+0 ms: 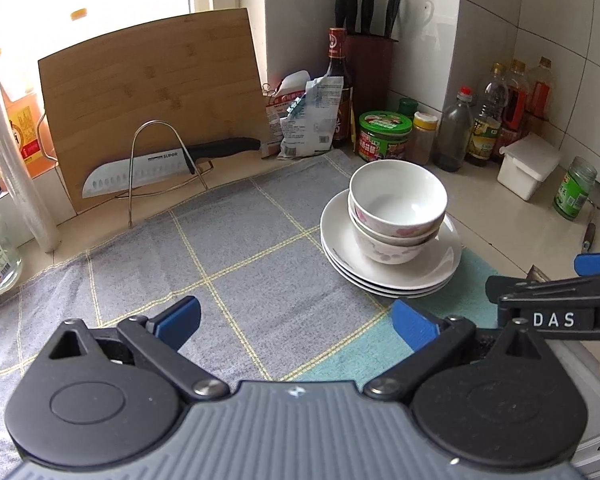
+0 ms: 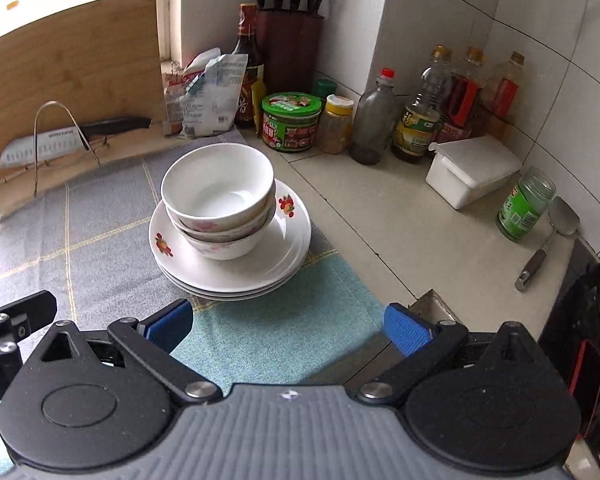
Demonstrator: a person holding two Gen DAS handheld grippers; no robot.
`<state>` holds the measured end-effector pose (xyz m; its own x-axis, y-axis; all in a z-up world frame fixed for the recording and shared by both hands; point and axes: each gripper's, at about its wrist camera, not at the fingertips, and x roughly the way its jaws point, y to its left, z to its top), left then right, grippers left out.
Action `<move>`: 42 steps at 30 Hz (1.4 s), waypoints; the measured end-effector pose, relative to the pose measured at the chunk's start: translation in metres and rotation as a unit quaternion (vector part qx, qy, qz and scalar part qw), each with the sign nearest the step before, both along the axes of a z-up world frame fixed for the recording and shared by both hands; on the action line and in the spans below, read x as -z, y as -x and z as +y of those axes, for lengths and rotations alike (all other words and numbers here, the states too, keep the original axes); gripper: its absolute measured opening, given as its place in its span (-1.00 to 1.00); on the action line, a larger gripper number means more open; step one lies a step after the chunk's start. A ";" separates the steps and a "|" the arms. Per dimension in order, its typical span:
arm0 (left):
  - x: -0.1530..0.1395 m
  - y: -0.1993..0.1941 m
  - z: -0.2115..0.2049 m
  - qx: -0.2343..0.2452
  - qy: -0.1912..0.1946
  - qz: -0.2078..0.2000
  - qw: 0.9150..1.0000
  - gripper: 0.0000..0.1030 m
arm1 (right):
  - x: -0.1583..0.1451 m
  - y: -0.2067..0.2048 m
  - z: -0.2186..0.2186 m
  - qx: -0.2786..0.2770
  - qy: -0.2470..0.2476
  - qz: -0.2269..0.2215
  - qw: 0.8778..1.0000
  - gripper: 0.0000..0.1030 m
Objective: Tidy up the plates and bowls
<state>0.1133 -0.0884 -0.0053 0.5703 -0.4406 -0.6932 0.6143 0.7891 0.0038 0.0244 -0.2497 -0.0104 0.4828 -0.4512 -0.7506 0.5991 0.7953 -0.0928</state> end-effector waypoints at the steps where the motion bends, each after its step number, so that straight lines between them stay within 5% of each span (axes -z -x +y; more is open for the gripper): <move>1: -0.002 0.002 -0.001 -0.003 -0.001 -0.001 1.000 0.97 | -0.002 0.002 0.000 -0.001 -0.003 -0.004 1.000 1.00; 42: -0.021 0.026 -0.009 -0.033 0.004 0.000 0.999 0.97 | -0.018 0.022 -0.007 -0.022 -0.015 -0.043 0.999 1.00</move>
<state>0.0872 -0.0971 0.0158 0.5986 -0.4074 -0.6897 0.5601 0.8285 -0.0034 0.0021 -0.2572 0.0073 0.5659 -0.4059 -0.7177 0.5677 0.8231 -0.0179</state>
